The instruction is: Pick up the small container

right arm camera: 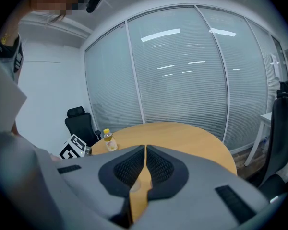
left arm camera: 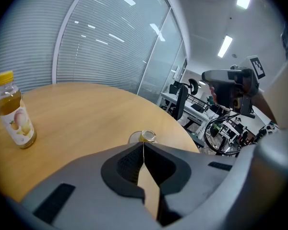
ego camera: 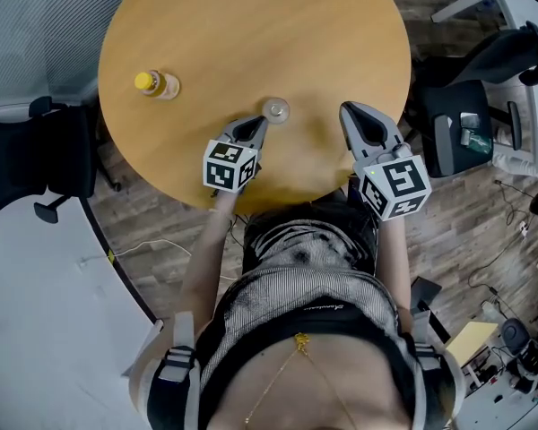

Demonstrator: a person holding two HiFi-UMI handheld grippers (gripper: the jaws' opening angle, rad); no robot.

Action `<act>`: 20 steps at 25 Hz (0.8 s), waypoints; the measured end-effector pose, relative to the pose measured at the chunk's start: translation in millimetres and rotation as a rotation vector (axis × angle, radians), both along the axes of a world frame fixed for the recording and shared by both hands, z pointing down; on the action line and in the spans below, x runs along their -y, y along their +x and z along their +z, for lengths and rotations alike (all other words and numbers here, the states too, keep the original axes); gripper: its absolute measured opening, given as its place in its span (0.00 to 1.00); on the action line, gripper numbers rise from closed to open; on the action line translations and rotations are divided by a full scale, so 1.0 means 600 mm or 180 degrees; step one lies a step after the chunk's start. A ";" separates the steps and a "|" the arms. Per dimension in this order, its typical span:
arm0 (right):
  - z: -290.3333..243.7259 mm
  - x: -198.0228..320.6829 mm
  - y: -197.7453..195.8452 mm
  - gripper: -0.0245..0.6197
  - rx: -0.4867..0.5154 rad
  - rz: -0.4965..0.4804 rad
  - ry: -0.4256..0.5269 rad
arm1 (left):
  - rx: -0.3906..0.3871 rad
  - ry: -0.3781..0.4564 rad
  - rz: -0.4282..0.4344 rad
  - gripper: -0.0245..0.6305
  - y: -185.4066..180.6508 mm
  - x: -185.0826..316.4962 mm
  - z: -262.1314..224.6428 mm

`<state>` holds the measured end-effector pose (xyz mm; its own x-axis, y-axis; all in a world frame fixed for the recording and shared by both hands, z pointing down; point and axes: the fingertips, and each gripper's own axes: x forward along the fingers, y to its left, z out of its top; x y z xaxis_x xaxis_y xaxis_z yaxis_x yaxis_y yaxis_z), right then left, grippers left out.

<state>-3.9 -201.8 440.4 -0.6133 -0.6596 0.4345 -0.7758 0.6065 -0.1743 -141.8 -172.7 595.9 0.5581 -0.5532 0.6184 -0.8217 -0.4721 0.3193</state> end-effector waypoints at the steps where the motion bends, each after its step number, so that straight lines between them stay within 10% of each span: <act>1: 0.000 0.001 0.000 0.08 -0.0001 0.0000 0.0000 | 0.0000 0.0005 -0.0001 0.07 0.000 0.001 -0.001; 20: 0.008 0.000 -0.012 0.08 -0.0045 -0.0039 -0.0047 | -0.0057 0.0110 0.0011 0.10 -0.018 0.003 0.011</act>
<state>-11.0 -201.9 445.4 -0.6150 -0.6455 0.4528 -0.7707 0.6134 -0.1725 -152.8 -174.3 602.5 0.5709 -0.5721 0.5889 -0.8143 -0.4859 0.3174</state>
